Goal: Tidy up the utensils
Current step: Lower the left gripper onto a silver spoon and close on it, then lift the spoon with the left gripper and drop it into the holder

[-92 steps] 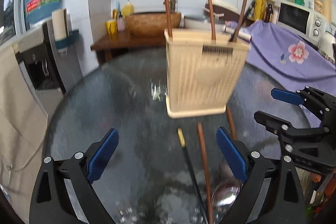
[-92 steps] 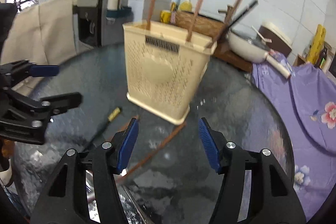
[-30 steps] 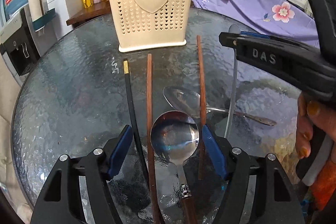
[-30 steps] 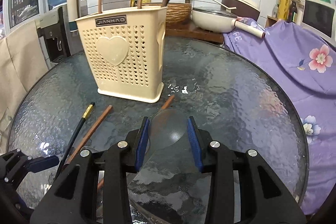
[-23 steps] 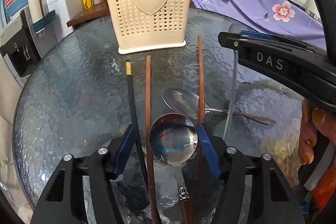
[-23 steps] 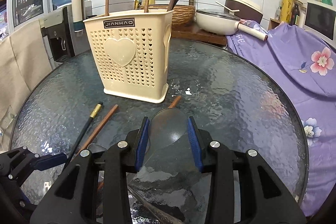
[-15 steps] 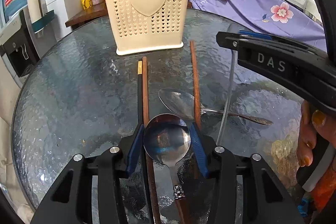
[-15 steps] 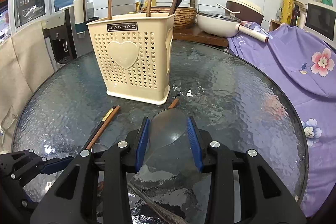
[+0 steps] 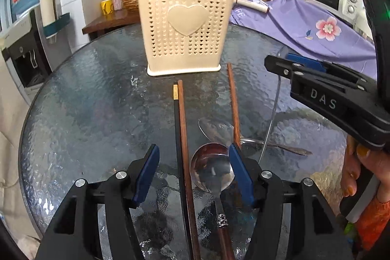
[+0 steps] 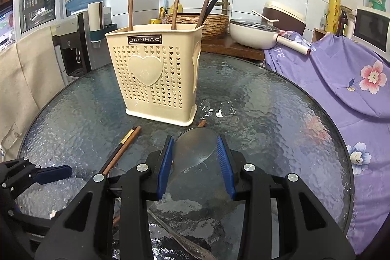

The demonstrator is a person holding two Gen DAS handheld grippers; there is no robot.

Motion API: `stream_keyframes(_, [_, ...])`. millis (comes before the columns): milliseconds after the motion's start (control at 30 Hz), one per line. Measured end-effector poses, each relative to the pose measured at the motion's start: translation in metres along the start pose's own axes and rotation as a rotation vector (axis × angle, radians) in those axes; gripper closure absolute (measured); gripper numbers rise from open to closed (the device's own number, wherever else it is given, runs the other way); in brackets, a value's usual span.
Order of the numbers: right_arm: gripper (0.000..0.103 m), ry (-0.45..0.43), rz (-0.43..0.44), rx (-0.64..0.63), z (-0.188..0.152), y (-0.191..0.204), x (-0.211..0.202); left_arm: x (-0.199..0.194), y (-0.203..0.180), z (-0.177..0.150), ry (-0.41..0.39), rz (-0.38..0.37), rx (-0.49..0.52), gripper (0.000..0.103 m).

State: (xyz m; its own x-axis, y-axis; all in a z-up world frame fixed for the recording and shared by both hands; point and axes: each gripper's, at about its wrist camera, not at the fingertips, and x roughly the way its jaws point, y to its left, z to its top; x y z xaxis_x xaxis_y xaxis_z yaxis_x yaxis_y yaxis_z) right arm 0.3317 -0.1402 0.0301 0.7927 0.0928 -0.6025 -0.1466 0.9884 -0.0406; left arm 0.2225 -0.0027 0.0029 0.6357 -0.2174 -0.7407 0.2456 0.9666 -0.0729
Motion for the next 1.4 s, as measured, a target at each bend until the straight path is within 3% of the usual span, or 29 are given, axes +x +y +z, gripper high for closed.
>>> stream_keyframes(267, [0.066, -0.011, -0.024, -0.017, -0.005, -0.002, -0.01, 0.021, -0.01, -0.001, 0.051, 0.013, -0.018, 0.048])
stream_keyframes(533, [0.066, -0.003, -0.016, -0.009, -0.008, -0.002, -0.009, 0.035, -0.015, 0.007, 0.073, 0.077, -0.034, 0.052])
stream_keyframes(700, [0.066, 0.006, -0.006, -0.006, -0.01, -0.001, -0.008, 0.03, -0.025, -0.003, 0.065, 0.11, 0.015, 0.052])
stream_keyframes(1033, [0.066, 0.009, 0.008, 0.0, -0.009, 0.003, -0.007, 0.027, -0.019, -0.005, 0.068, 0.063, -0.02, 0.058])
stream_keyframes(1400, [0.066, -0.133, 0.041, -0.049, 0.013, 0.0, -0.037, -0.028, -0.003, 0.02, -0.143, -0.073, -0.016, 0.058])
